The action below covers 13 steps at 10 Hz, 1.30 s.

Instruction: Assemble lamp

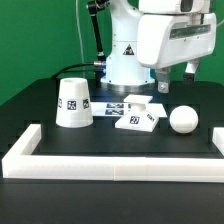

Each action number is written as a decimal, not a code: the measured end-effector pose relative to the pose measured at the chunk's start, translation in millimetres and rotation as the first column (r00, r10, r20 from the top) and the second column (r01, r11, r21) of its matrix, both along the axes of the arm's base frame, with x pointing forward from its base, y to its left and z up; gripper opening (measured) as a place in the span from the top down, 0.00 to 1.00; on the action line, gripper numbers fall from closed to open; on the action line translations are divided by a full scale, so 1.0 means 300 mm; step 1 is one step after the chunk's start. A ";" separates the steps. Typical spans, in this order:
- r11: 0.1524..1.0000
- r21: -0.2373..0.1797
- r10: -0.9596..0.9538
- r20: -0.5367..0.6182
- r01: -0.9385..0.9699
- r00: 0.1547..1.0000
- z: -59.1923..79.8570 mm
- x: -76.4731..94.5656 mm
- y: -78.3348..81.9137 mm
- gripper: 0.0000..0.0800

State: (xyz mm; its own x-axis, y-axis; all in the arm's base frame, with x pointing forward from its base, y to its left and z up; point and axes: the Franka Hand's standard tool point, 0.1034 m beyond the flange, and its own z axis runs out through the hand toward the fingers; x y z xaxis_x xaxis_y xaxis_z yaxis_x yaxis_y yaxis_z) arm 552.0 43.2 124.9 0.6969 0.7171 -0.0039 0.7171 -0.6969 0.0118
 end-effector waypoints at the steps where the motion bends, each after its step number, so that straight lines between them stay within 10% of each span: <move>1: 0.998 -0.002 -0.058 0.007 0.058 0.998 -0.007 -0.051 -0.020 0.13; 9: 0.984 -0.012 -0.178 0.004 0.178 0.984 -0.044 -0.151 -0.114 0.13; 13: 0.779 -0.001 -0.627 0.021 0.628 0.778 -0.059 -0.248 -0.108 0.13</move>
Offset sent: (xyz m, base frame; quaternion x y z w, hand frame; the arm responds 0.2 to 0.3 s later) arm -0.0348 -0.0349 -0.0079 -0.0238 0.0020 0.0293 0.9993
